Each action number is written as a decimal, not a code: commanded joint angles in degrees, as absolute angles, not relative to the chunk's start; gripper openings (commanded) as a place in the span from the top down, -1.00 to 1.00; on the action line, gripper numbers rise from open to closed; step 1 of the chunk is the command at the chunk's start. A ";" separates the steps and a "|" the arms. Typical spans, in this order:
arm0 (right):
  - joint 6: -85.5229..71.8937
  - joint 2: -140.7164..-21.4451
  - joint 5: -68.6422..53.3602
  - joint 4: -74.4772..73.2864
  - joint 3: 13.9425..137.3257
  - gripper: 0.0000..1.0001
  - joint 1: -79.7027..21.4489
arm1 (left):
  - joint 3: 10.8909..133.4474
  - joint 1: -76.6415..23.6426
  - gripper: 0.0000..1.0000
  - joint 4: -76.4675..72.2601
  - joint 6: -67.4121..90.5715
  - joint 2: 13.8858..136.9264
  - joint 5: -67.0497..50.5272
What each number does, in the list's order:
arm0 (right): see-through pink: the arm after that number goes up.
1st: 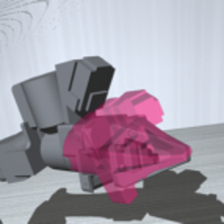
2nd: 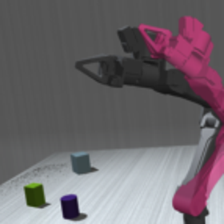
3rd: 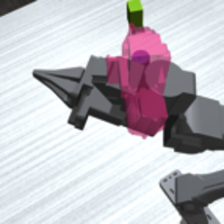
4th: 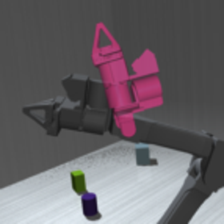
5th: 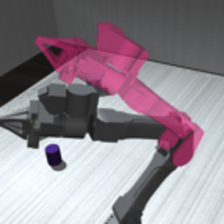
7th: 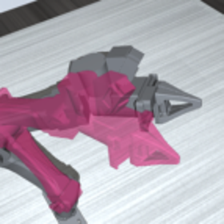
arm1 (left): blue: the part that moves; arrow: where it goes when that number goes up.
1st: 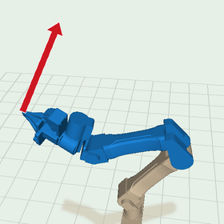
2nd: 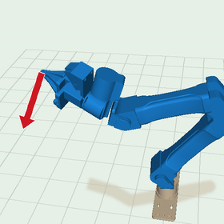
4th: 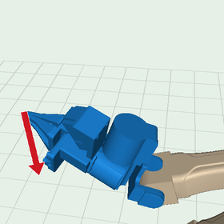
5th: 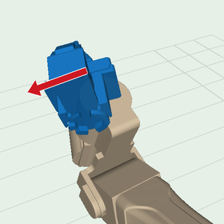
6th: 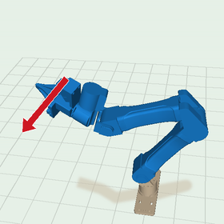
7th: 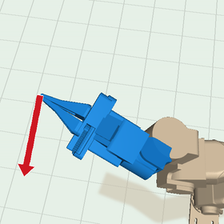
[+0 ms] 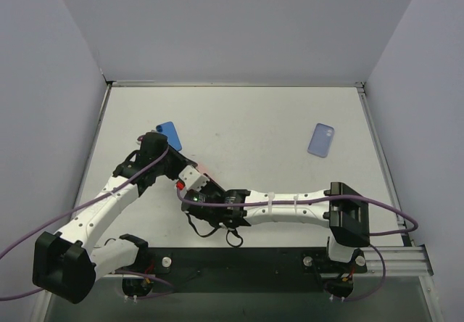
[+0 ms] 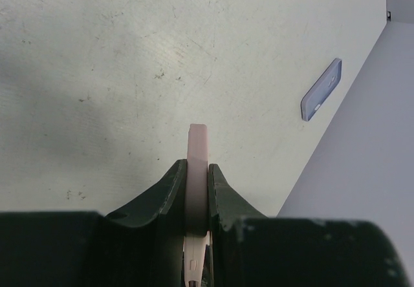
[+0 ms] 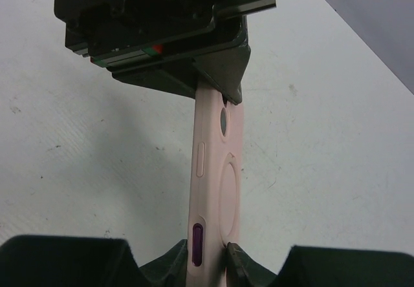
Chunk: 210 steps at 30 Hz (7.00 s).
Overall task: Take the phone out of the phone case
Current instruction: Adjust the phone, then remove the phone case from the phone.
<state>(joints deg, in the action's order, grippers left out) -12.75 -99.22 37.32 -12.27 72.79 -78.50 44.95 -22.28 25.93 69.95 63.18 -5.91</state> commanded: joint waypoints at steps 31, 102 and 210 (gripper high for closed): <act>-48.06 -67.16 -16.57 11.40 44.06 1.00 -34.48 | 27.88 -18.72 -0.82 -27.65 81.54 63.63 -31.72; -83.50 -69.79 -32.43 58.63 25.49 0.38 -32.17 | 29.88 -21.18 1.00 -57.04 93.07 76.20 -30.85; -59.49 -81.91 -40.34 17.56 60.82 0.22 -41.49 | 48.70 -26.72 1.00 -69.08 98.26 65.66 -19.34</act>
